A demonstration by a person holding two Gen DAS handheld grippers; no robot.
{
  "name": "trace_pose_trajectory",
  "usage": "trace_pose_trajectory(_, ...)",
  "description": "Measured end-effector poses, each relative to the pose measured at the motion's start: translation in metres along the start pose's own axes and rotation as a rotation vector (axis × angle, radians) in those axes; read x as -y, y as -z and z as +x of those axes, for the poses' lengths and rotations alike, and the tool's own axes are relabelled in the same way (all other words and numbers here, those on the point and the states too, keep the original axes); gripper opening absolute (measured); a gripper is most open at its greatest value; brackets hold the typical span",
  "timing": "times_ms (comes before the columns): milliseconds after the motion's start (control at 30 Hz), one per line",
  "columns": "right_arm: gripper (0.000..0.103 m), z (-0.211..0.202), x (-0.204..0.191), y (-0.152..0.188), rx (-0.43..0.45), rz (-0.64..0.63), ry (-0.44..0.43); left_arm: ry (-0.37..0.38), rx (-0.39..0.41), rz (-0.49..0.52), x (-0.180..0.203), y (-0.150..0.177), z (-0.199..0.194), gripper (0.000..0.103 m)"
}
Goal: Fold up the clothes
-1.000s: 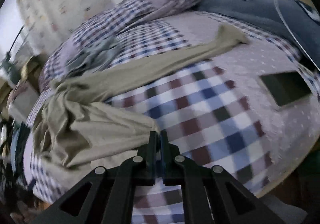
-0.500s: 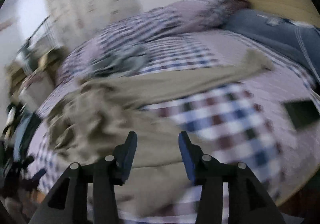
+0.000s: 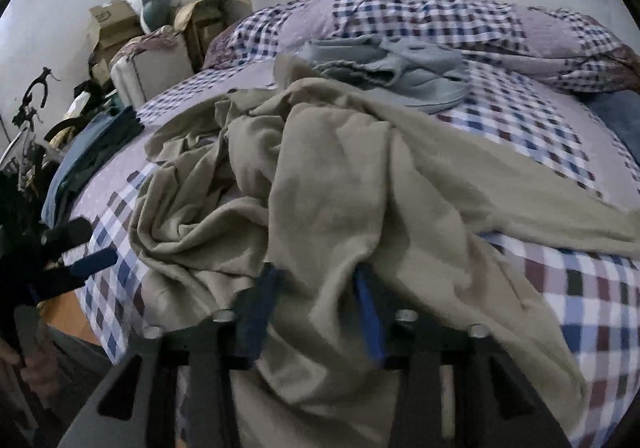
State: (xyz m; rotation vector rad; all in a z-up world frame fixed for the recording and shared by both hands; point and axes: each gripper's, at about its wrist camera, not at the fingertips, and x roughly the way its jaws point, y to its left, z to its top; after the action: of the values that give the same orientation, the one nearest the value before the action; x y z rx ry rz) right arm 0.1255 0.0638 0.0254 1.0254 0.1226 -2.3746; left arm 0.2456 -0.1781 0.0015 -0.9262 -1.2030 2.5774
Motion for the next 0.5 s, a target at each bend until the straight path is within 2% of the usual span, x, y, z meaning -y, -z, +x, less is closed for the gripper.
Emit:
trace_pose_trajectory(133,0.004,-0.019,0.026,-0.011,0.071,0.088,-0.006,0.006,0.014,-0.01,0.0,-0.008,0.012,0.085)
trace_pose_trajectory(300,0.004,-0.069,0.086,-0.021,0.214,0.266,0.005,0.017,0.01,0.001,0.007,-0.012,0.027,0.085)
trace_pose_trajectory(500,0.003,-0.104,0.147,-0.009,0.265,0.424,0.06,0.039,0.016,0.023,0.018,-0.016,0.036,0.085)
